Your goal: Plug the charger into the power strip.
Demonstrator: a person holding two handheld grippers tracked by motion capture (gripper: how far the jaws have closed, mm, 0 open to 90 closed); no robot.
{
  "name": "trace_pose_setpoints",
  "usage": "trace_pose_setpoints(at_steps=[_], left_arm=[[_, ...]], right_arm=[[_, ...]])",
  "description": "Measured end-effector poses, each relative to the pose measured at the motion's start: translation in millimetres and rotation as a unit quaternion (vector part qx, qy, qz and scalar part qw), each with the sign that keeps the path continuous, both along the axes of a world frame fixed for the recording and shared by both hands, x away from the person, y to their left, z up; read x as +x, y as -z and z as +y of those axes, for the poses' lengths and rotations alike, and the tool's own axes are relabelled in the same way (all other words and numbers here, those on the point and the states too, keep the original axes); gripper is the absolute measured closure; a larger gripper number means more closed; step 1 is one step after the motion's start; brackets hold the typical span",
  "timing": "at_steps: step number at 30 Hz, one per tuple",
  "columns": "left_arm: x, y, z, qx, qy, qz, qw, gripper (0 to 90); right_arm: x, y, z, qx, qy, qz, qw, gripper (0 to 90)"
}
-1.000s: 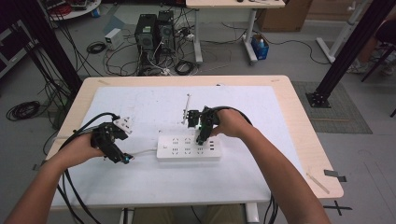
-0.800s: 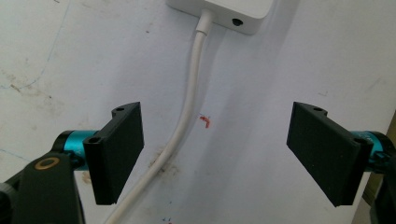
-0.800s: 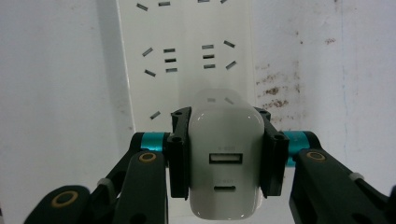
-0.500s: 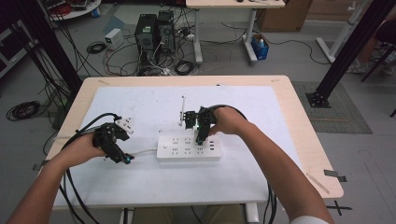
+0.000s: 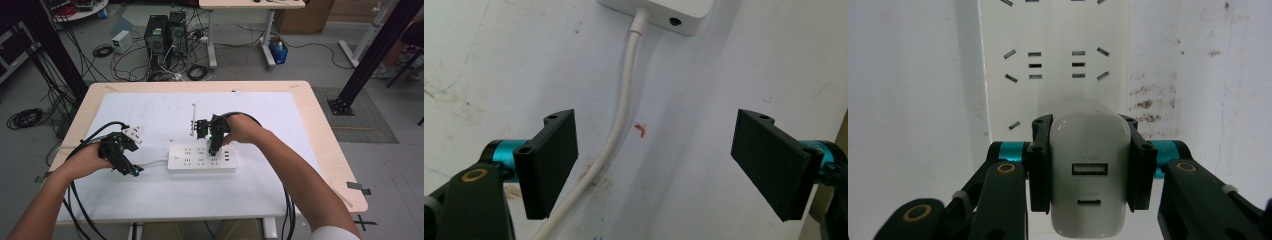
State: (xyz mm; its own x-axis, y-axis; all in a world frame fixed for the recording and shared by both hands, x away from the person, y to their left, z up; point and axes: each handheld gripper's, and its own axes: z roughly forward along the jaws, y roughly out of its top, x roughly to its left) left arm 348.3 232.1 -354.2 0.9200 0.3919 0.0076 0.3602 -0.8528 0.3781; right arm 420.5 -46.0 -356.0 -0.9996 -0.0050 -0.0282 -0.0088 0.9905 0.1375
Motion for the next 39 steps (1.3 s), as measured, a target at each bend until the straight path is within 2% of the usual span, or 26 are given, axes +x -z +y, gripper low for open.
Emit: trace_pose_setpoints(at_steps=[3, 4, 5, 8, 12, 14, 20, 26, 28, 32, 37, 39], left_arm=[[0.5, 0.0, 1.5, 0.001, 0.0, -0.001, 1.0, 19.0], [0.3, 0.2, 1.8, 0.0, 0.0, -0.001, 1.0, 19.0], [-0.2, 0.3, 2.0, -0.001, -0.001, 0.0, 1.0, 19.0], [-1.3, 1.4, 2.6, -0.004, -0.002, 0.001, 1.0, 19.0], [-0.4, 2.1, 3.7, -0.002, -0.001, 0.002, 1.0, 19.0], [-1.1, 2.8, 3.7, -0.007, -0.004, 0.0, 1.0, 19.0], [-1.7, 3.6, 5.0, 0.002, 0.003, 0.003, 1.0, 19.0], [-1.7, 3.3, 6.7, -0.002, 0.003, 0.001, 1.0, 19.0], [-1.7, 3.4, 6.8, -0.002, 0.003, 0.001, 1.0, 19.0], [-0.3, 4.2, 5.4, -0.002, 0.006, 0.002, 1.0, 19.0], [0.1, 4.7, 3.2, -0.003, 0.008, 0.003, 1.0, 19.0], [0.2, 3.9, 3.7, 0.0, 0.011, 0.002, 0.9999, 19.0]], right_arm=[[-1.9, 1.7, 1.1, -0.005, -0.016, -0.009, 0.9998, 62.2], [-2.7, 6.0, 1.5, -0.021, -0.021, -0.014, 0.9995, 62.3], [-2.4, 7.8, 2.5, -0.018, -0.022, -0.014, 0.9995, 62.3], [-2.1, 7.5, 2.2, -0.019, -0.011, -0.009, 0.9997, 62.3], [-0.6, 8.0, 3.4, -0.022, -0.008, -0.006, 0.9997, 62.3], [-0.2, 8.2, 2.9, -0.02, -0.009, -0.004, 0.9997, 62.4], [5.1, 9.2, 3.4, -0.021, -0.001, 0.01, 0.9997, 62.6], [7.7, 10.4, 9.1, -0.042, 0.015, 0.02, 0.9988, 62.5], [8.0, 10.6, 9.6, -0.043, 0.018, 0.022, 0.9987, 62.6], [3.9, 12.0, 12.7, -0.051, 0.011, 0.01, 0.9986, 62.6], [-10.0, 15.3, 18.6, -0.071, -0.004, -0.035, 0.9969, 62.7], [-8.8, 15.3, 18.4, -0.07, -0.001, -0.03, 0.9971, 62.6]])
